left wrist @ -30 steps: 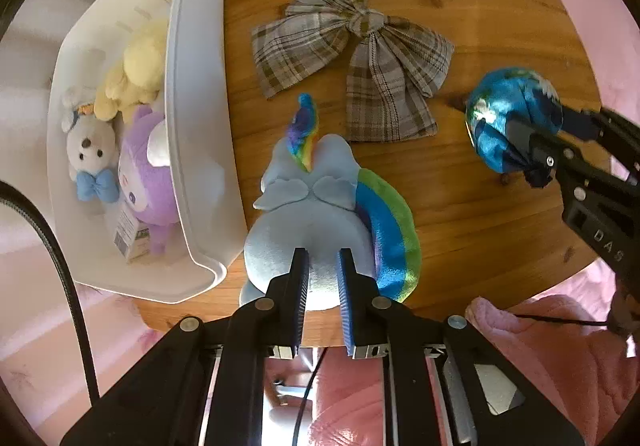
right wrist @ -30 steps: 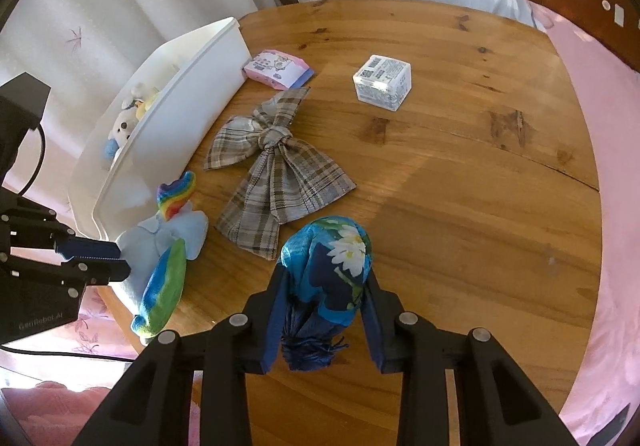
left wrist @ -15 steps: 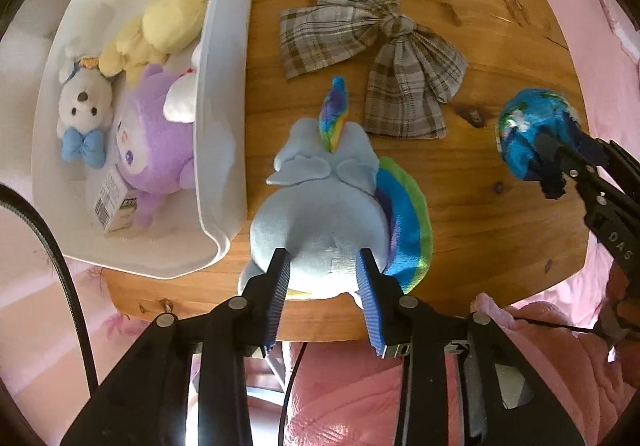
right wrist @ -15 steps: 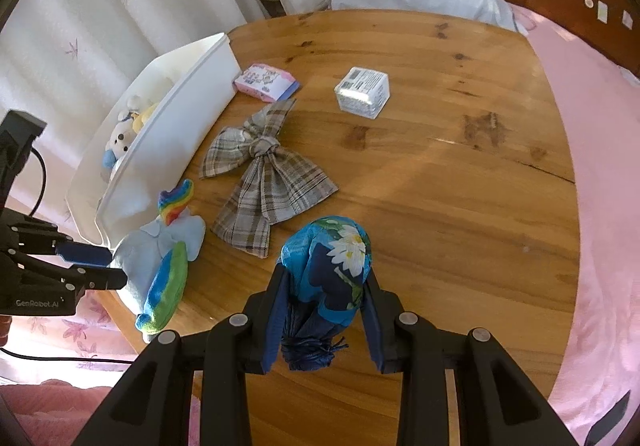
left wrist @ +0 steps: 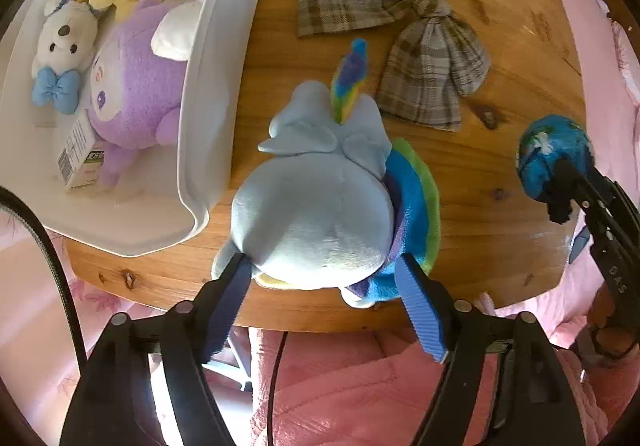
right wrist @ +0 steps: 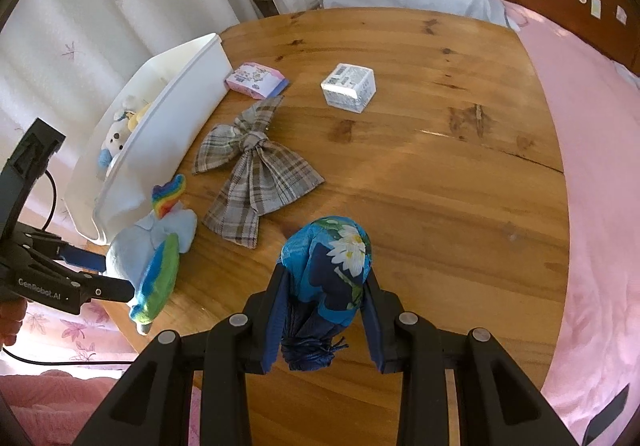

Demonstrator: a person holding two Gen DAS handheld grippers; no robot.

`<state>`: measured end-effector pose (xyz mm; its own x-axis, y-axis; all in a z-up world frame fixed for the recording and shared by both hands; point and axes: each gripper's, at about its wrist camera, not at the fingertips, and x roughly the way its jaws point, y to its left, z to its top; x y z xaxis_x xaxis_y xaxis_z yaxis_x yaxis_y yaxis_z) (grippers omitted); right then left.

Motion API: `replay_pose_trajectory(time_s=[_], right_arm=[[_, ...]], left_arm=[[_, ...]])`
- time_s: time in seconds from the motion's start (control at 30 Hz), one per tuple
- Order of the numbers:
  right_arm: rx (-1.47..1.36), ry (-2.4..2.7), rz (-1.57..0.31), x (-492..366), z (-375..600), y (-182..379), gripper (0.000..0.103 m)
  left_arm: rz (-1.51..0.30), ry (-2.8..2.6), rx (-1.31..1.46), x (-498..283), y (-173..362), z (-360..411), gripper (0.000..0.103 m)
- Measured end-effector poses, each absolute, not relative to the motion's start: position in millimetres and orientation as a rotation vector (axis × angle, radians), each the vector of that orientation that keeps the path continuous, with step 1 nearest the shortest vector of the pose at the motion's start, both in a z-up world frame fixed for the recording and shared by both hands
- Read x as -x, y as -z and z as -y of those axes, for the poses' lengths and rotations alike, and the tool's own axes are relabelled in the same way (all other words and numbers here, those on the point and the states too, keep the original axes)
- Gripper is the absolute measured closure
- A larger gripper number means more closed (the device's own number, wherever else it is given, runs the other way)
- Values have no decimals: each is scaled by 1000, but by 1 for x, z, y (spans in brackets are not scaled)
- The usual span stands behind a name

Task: Organize objects
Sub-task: 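Lift the unicorn with the left tool while the right tool lifts the blue ball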

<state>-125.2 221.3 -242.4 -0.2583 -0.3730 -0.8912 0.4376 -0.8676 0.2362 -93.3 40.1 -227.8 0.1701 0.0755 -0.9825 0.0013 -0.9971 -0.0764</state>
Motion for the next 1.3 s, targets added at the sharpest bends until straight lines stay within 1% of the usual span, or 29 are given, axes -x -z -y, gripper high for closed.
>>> replay_pose_trajectory(time_s=[0.1, 0.27, 0.43, 0.57, 0.7, 0.83, 0.97, 1.3], right_arm=[[-1516, 2151, -79, 126, -223, 245, 68], [-1508, 2150, -88, 125, -222, 243, 69], [-1536, 2135, -98, 125, -222, 248, 69], [-1570, 2122, -99, 126, -222, 253, 69], [-1618, 2096, -108, 128, -220, 261, 74], [-1627, 2090, -108, 129, -217, 261, 76], [-1630, 2089, -118, 128, -213, 261, 77], [-1645, 2112, -156, 123, -197, 258, 78]], left_arm=[[74, -1992, 2362, 95, 232, -40, 20], [118, -2002, 2380, 100, 239, -38, 13], [169, -2018, 2404, 105, 246, -33, 9], [211, -2026, 2413, 109, 250, -30, 8], [212, -2033, 2419, 111, 252, -30, 8], [217, -2034, 2423, 113, 252, -31, 8], [196, -2027, 2423, 117, 250, -32, 12], [70, -1938, 2385, 118, 244, -36, 20]])
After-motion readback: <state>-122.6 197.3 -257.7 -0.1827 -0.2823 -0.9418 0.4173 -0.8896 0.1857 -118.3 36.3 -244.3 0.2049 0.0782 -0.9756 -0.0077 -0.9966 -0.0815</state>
